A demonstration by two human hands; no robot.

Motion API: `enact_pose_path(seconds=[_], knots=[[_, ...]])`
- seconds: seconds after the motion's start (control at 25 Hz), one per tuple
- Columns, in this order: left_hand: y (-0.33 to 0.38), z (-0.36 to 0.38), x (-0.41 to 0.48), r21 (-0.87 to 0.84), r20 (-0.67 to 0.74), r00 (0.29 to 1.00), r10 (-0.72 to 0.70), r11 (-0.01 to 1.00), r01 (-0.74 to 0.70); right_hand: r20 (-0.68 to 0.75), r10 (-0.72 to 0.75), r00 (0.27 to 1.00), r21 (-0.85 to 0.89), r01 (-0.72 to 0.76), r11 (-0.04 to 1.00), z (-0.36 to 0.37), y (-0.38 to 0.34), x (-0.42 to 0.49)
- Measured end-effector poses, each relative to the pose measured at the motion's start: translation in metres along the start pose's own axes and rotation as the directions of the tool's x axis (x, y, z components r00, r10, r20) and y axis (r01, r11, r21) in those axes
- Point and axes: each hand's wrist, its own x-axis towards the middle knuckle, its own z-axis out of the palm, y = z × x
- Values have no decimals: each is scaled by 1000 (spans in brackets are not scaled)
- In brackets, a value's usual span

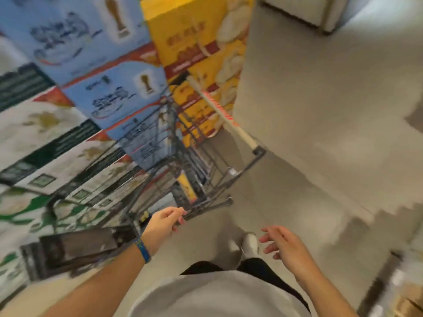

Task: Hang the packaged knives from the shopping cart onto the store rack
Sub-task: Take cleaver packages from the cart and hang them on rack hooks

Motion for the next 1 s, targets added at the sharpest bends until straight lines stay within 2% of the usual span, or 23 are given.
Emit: enact_pose_path(seconds=[0.12, 0.32, 0.48, 0.64, 0.76, 0.92, 1.0], knots=[[-25, -23, -14, -202, -174, 976, -133, 975, 96, 218, -73, 973, -216, 121, 969, 32, -42, 55], [-50, -13, -61, -426, -369, 875, -312, 894, 140, 533, -85, 842, -454, 369, 811, 76, -109, 114], [-49, -8, -75, -561, -476, 779, -408, 823, 88, 690, -18, 724, -510, 503, 697, 116, -149, 138], [-45, -18, -81, -543, -543, 739, -398, 838, 53, 765, 76, 639, -553, 593, 585, 161, -160, 141], [-56, -33, -69, -555, -514, 745, -426, 827, 91, 771, 104, 628, -562, 596, 574, 197, -158, 147], [-79, -71, -47, -546, -445, 774, -450, 822, 164, 689, 145, 710, -645, 510, 569, 232, -146, 157], [-91, -96, -37, -519, -408, 795, -450, 830, 204, 646, 159, 746, -700, 497, 513, 254, -139, 158]])
